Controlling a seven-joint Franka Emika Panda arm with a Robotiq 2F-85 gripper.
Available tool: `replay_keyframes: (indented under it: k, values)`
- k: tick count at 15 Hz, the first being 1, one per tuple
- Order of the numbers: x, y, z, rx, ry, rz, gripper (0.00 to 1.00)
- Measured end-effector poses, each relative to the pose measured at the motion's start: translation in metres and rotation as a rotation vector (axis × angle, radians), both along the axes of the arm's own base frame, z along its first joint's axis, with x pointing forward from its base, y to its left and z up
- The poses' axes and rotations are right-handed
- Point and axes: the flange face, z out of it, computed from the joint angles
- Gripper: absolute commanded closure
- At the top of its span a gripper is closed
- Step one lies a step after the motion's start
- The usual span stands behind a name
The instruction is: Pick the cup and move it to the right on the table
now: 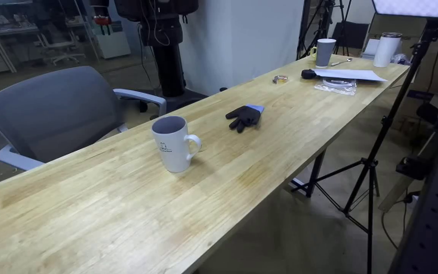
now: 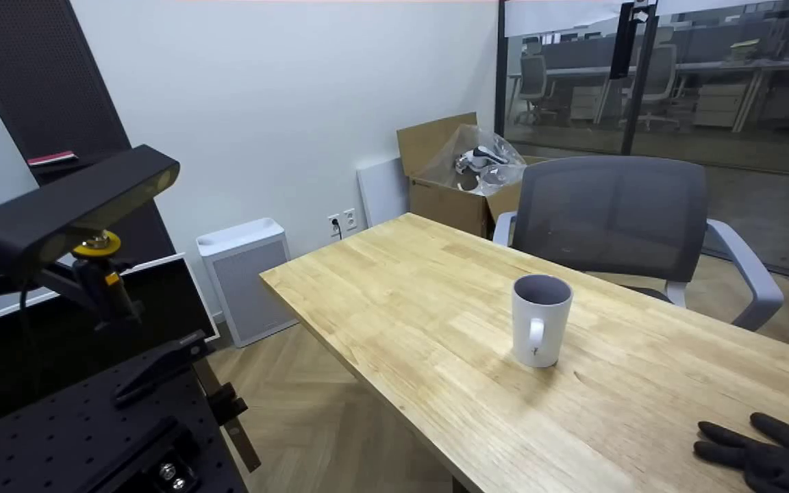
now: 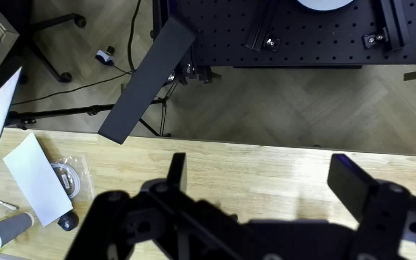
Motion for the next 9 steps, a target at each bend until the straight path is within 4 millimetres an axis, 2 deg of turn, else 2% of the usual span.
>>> replay_keyframes:
  k: [9]
  values:
    - [0.0004, 0.0001, -0.0007, 0.003, 0.002, 0.004, 0.0]
